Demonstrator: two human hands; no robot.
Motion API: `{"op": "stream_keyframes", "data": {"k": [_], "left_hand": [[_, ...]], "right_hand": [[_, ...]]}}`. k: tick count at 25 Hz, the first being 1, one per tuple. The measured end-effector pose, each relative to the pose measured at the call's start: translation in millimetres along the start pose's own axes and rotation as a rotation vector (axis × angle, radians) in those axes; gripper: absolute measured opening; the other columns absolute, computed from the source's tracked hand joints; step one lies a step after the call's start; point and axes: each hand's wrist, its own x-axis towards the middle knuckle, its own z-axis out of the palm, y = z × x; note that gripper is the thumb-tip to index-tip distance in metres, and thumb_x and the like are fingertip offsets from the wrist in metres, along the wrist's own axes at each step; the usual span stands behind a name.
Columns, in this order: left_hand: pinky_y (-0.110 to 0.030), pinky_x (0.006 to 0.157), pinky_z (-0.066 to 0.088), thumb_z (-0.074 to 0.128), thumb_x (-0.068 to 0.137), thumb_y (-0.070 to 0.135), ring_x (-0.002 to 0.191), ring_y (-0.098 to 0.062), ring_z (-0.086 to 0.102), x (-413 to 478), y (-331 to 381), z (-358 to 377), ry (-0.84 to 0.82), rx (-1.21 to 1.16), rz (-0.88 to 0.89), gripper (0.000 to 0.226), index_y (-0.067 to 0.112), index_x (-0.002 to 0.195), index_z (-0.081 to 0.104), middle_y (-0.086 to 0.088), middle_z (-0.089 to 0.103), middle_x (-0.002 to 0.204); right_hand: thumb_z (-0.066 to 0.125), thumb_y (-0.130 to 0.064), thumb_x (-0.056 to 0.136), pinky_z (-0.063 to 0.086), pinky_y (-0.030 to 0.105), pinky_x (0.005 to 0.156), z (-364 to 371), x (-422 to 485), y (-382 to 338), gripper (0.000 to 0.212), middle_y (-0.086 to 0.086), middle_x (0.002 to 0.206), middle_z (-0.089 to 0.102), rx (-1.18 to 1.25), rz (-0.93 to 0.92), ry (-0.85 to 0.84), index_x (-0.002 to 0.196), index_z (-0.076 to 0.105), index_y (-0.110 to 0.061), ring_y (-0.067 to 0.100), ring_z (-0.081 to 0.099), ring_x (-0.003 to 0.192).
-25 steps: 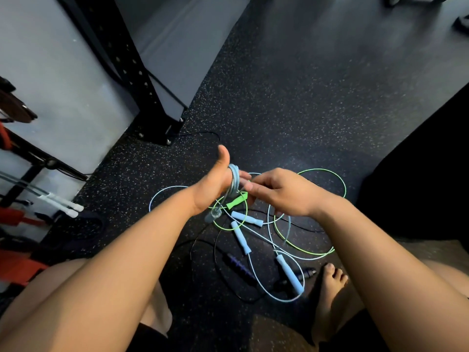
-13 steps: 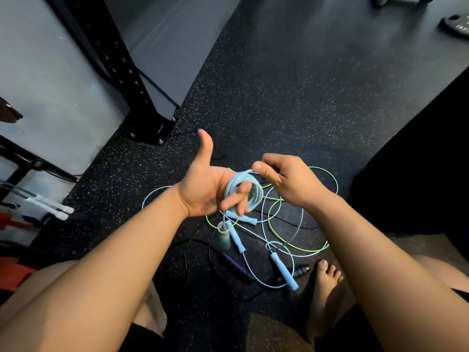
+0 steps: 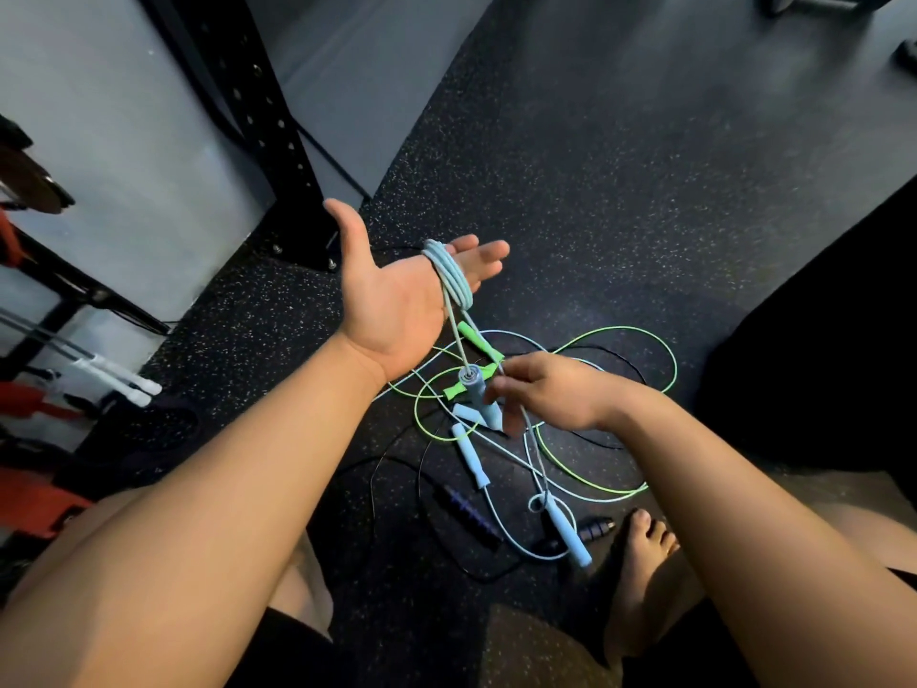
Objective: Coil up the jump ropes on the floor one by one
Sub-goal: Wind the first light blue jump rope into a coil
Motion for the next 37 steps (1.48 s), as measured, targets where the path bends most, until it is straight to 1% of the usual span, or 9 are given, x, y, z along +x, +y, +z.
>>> {"op": "stream_keyframes", "data": {"k": [5,9,12,15,19,22,26,32,37], "left_hand": [[-0.045,0.127,-0.001,-0.020,0.071,0.081,0.141,-0.016,0.045,7,-9,-11,0.123,0.495,-0.046,0.131,0.005,0.127,0.070,-0.010,0.060,0.144],[-0.042,0.126,0.007,-0.015,0.072,0.085,0.132,-0.008,0.048,8,-25,-19,0.088,0.747,-0.208,0.128,0.007,0.127,0.070,0.000,0.058,0.141],[-0.044,0.124,0.024,0.000,0.060,0.103,0.126,-0.012,0.060,4,-33,-22,-0.010,0.760,-0.353,0.137,0.006,0.133,0.063,-0.004,0.072,0.126],[-0.042,0.121,0.024,-0.012,0.068,0.093,0.127,-0.020,0.062,-3,-37,-14,-0.258,0.792,-0.474,0.133,0.005,0.128,0.068,-0.016,0.072,0.125],[-0.035,0.094,0.042,-0.021,0.068,0.090,0.092,-0.024,0.070,-8,-35,3,-0.349,0.705,-0.588,0.133,-0.004,0.102,0.067,-0.020,0.075,0.086],[-0.037,0.084,0.047,-0.018,0.063,0.093,0.072,-0.031,0.068,-6,-24,10,-0.360,0.562,-0.570,0.121,0.000,0.080,0.058,-0.011,0.063,0.054],[-0.039,0.084,0.047,-0.016,0.060,0.097,0.066,-0.030,0.063,-8,-14,18,-0.307,0.338,-0.451,0.115,0.007,0.068,0.055,-0.005,0.049,0.043],[-0.038,0.100,0.050,0.003,0.068,0.100,0.088,-0.030,0.068,-5,-3,10,-0.118,0.004,-0.188,0.117,0.002,0.094,0.063,-0.008,0.066,0.071],[-0.045,0.121,0.034,0.004,0.077,0.094,0.129,-0.035,0.060,0,-9,3,0.079,0.035,-0.070,0.122,-0.004,0.132,0.050,-0.019,0.071,0.118]], "right_hand": [[0.049,-0.040,0.100,0.050,0.048,0.070,-7,-4,-11,0.030,0.006,0.059,0.069,0.107,-0.132,0.034,0.098,0.072,-0.019,0.021,0.058,0.058],[0.056,-0.043,0.099,0.042,0.030,0.054,-16,-14,-22,0.033,0.003,0.051,0.063,0.086,-0.209,0.178,0.088,0.073,-0.017,0.014,0.051,0.045],[0.064,-0.043,0.096,0.037,0.027,0.048,-19,-17,-23,0.037,-0.003,0.049,0.050,0.009,-0.259,0.296,0.071,0.068,-0.016,0.008,0.043,0.043],[0.065,-0.056,0.089,0.036,0.025,0.048,-24,-17,-18,0.044,-0.006,0.049,0.052,-0.126,-0.303,0.430,0.064,0.064,-0.020,0.008,0.043,0.045],[0.054,-0.084,0.072,0.047,0.034,0.055,-32,-18,-9,0.062,-0.012,0.059,0.062,-0.181,-0.262,0.586,0.072,0.064,-0.024,0.007,0.053,0.055],[0.053,-0.081,0.077,0.048,0.038,0.058,-34,-17,-3,0.064,-0.004,0.060,0.060,-0.123,-0.246,0.611,0.072,0.059,-0.018,0.014,0.054,0.058],[0.040,-0.066,0.095,0.040,0.035,0.059,-31,-17,0,0.060,-0.005,0.058,0.050,-0.057,-0.185,0.563,0.075,0.055,-0.011,0.007,0.042,0.055],[0.038,-0.046,0.104,0.055,0.044,0.081,-12,-6,16,0.040,0.003,0.076,0.074,0.002,-0.049,0.237,0.088,0.059,-0.017,0.023,0.068,0.075],[0.049,-0.028,0.104,0.049,0.033,0.074,-8,-10,9,0.025,0.003,0.072,0.076,0.017,0.009,-0.030,0.097,0.065,-0.010,0.015,0.066,0.067]]}}
